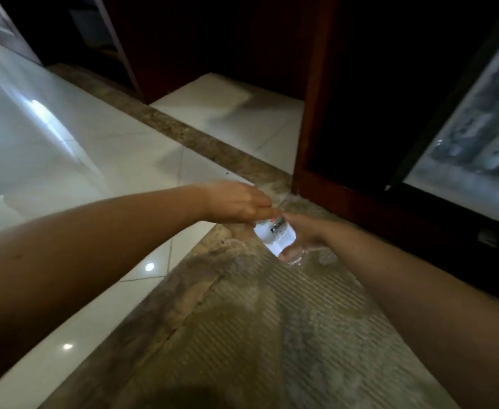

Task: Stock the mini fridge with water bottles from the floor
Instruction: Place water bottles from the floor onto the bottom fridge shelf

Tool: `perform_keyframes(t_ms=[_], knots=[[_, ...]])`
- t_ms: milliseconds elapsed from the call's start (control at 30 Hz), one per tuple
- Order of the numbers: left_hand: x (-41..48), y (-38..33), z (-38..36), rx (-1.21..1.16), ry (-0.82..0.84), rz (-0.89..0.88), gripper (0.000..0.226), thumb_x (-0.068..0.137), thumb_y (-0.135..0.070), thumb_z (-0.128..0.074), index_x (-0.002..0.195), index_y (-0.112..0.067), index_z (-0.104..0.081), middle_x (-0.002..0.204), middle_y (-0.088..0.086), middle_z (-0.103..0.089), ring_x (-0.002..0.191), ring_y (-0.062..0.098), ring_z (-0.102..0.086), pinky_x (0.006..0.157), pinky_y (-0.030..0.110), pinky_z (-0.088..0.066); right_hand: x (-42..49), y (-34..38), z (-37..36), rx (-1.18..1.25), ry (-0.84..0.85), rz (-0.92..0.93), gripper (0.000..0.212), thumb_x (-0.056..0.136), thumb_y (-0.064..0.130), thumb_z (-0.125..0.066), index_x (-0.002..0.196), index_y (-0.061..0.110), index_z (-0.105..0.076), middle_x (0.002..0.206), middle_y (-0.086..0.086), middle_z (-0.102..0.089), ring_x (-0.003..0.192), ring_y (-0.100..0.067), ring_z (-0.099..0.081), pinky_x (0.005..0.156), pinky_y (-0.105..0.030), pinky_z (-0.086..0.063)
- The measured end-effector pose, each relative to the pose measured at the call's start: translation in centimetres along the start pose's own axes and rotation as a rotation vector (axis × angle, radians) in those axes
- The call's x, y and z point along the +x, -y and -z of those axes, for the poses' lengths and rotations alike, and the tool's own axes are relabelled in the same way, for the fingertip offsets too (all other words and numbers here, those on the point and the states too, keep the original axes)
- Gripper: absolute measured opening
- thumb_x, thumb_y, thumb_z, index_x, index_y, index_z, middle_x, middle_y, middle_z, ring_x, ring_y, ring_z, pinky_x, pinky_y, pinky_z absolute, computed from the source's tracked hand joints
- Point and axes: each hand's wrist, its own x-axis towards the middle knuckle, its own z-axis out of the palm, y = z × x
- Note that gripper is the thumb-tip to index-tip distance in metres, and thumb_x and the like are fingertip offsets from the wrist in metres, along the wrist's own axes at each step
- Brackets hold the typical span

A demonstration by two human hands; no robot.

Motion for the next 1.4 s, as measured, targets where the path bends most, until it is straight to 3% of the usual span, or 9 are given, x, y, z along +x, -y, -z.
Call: perform_keyframes(t_ms=[133, 267, 433, 500, 633, 800, 933, 1167, 1400], knots=[[4.0, 0.5, 2.3, 0.083, -0.082, -0.094, 0.042, 0.079, -0.008, -0.047, 0.119, -0.002, -0.058, 0.091, 0.01, -0.068, 0.075, 0.025, -0.067, 0.062, 0.032, -0.059, -3.4, -2.9, 1.5, 0.129, -0.144, -0.077, 0.096, 0.057, 0.036, -0.084, 0.141, 0.027, -0.038, 0.137, 0.004, -0.05, 0.127, -0.017, -0.047, 0.105, -0.038, -0.042], [8.9, 1.2, 4.0, 0.1, -0.074, -0.086, 0.049, 0.078, -0.009, -0.07, 0.125, -0.004, -0.056, 0.105, 0.01, -0.067, 0.09, 0.027, -0.067, 0.073, 0.034, -0.057, -6.6, -5.2, 3.8, 0.091, -0.318, -0.183, 0.093, 0.053, 0.053, -0.081, 0.134, 0.025, -0.045, 0.131, 0.003, -0.055, 0.12, -0.018, -0.054, 0.091, -0.028, -0.045], [17.2, 0.6, 7.6, -0.063, -0.059, 0.147, 0.048, 0.095, -0.034, -0.045, 0.139, -0.016, -0.038, 0.134, 0.002, -0.049, 0.121, 0.021, -0.049, 0.092, 0.032, -0.043, -12.3, -8.5, 6.8, 0.134, -0.547, -0.32, 0.06, 0.066, 0.039, -0.08, 0.118, 0.019, -0.058, 0.113, -0.001, -0.065, 0.101, -0.016, -0.062, 0.081, -0.027, -0.05], [20.4, 0.0, 8.6, -0.313, -0.098, 0.271, 0.052, 0.093, -0.034, -0.052, 0.14, -0.02, -0.035, 0.135, 0.002, -0.048, 0.122, 0.019, -0.048, 0.091, 0.029, -0.041, -14.4, -10.2, 7.7, 0.178, -0.655, -0.363, 0.056, 0.068, 0.04, -0.08, 0.114, 0.018, -0.058, 0.107, -0.001, -0.065, 0.088, -0.011, -0.061, 0.071, -0.025, -0.05], [27.3, -3.3, 9.6, -0.938, -0.243, 0.48, 0.051, 0.091, -0.038, -0.055, 0.136, -0.018, -0.04, 0.129, 0.004, -0.054, 0.116, 0.021, -0.054, 0.092, 0.031, -0.045, -17.2, -13.7, 9.0, 0.227, -0.889, -0.468, 0.07, 0.066, 0.048, -0.078, 0.121, 0.014, -0.052, 0.116, -0.003, -0.062, 0.107, -0.022, -0.059, 0.086, -0.034, -0.05], [34.0, -5.7, 9.8, -1.344, -0.433, 0.542, 0.031, 0.093, -0.033, -0.054, 0.112, -0.008, -0.057, 0.097, 0.0, -0.061, 0.099, 0.021, -0.059, 0.077, 0.027, -0.047, -19.4, -17.4, 10.2, 0.268, -1.203, -0.571, 0.075, 0.061, 0.055, -0.076, 0.119, 0.012, -0.054, 0.115, -0.01, -0.063, 0.112, -0.031, -0.055, 0.088, -0.04, -0.049], [37.4, -8.1, 8.8, -1.305, -0.33, 0.524, 0.033, 0.095, -0.029, -0.049, 0.119, -0.007, -0.056, 0.119, 0.012, -0.062, 0.111, 0.027, -0.057, 0.09, 0.033, -0.043, -21.2, -20.3, 11.3, 0.388, -1.307, -0.692, 0.069, 0.065, 0.054, -0.073, 0.117, 0.014, -0.052, 0.113, -0.009, -0.064, 0.106, -0.03, -0.06, 0.077, -0.031, -0.046], [40.7, -10.4, 5.1, -1.146, -0.07, 0.545, 0.05, 0.097, -0.035, -0.044, 0.143, -0.02, -0.034, 0.152, 0.006, -0.032, 0.136, 0.024, -0.037, 0.11, 0.033, -0.033, -22.0, -25.1, 12.7, 0.603, -1.511, -0.82, 0.07, 0.067, 0.043, -0.078, 0.124, 0.011, -0.052, 0.124, -0.011, -0.063, 0.112, -0.031, -0.06, 0.095, -0.04, -0.049], [43.1, -9.3, 1.5, -0.662, -0.046, 0.552, 0.048, 0.095, -0.035, -0.042, 0.138, -0.015, -0.039, 0.136, 0.011, -0.046, 0.125, 0.03, -0.044, 0.104, 0.042, -0.033, -20.9, -28.6, 14.1, 0.637, -1.578, -0.961, 0.069, 0.072, 0.043, -0.075, 0.124, 0.006, -0.051, 0.126, -0.018, -0.058, 0.117, -0.035, -0.056, 0.094, -0.039, -0.046]])
